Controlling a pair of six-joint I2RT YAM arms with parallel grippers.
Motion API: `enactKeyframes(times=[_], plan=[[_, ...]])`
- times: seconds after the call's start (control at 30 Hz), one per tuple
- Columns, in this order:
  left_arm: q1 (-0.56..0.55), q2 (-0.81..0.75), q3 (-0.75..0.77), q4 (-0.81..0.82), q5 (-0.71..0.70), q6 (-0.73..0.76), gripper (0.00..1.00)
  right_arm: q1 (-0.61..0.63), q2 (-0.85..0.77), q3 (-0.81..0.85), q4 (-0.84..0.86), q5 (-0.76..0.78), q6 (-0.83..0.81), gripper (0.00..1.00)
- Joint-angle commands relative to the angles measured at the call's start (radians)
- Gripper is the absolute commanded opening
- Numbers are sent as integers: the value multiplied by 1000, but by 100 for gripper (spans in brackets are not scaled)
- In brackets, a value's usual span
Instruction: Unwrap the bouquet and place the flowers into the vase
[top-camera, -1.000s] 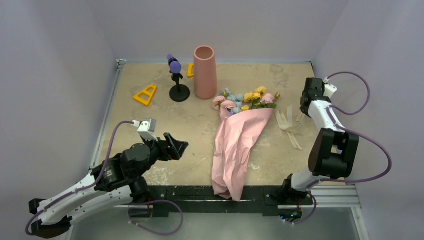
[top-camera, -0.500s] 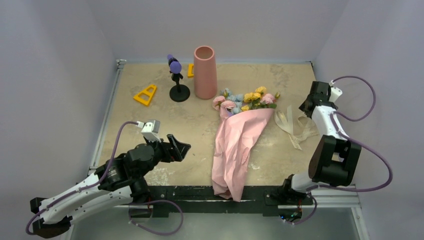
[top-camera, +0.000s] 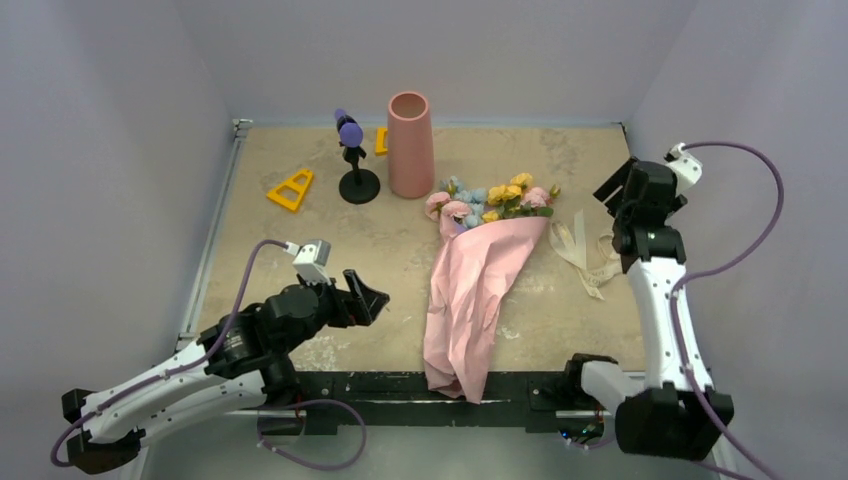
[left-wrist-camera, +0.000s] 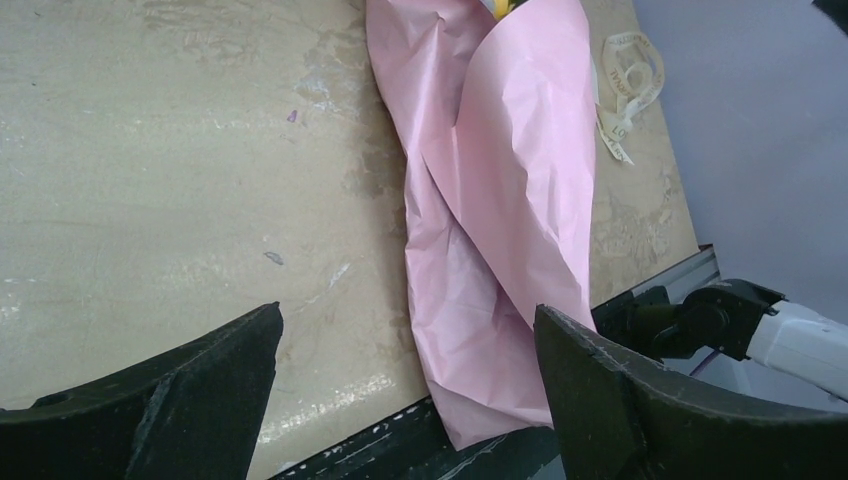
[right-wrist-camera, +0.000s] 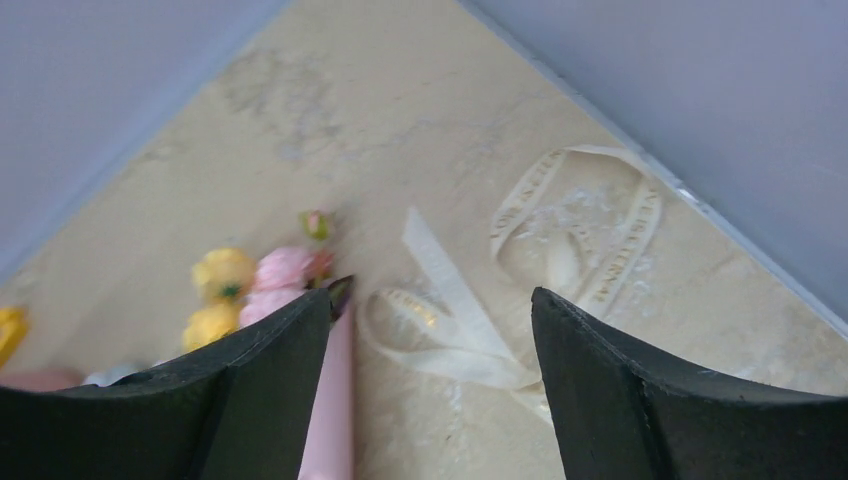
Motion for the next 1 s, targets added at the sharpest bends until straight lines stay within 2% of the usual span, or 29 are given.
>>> enactKeyframes(times=[0.0, 0.2, 0.27, 0.37, 0.5, 0.63, 0.8, 0.97], plan=[[3, 26, 7, 52, 46, -63, 100, 202, -191, 7, 16, 26, -4, 77], [2, 9, -48, 52, 15, -159, 100, 586, -328, -8, -55, 36, -53, 69], [3, -13, -87, 57, -15, -216, 100, 764, -330, -15, -93, 77, -52, 69], [3, -49, -162, 114, -8, -243, 100, 1059, -266, 13, -200, 270, -24, 72], [3, -73, -229, 156, 25, -233, 99, 1310, -118, 88, -367, 406, 66, 78], [3, -54, -246, 121, 39, -248, 98, 1423, -3, 126, -418, 453, 121, 80], [3, -18, -245, 103, 58, -258, 97, 1453, 167, 182, -512, 474, 205, 81], [3, -25, -263, 95, 64, -268, 97, 1471, 254, 220, -546, 473, 231, 81]])
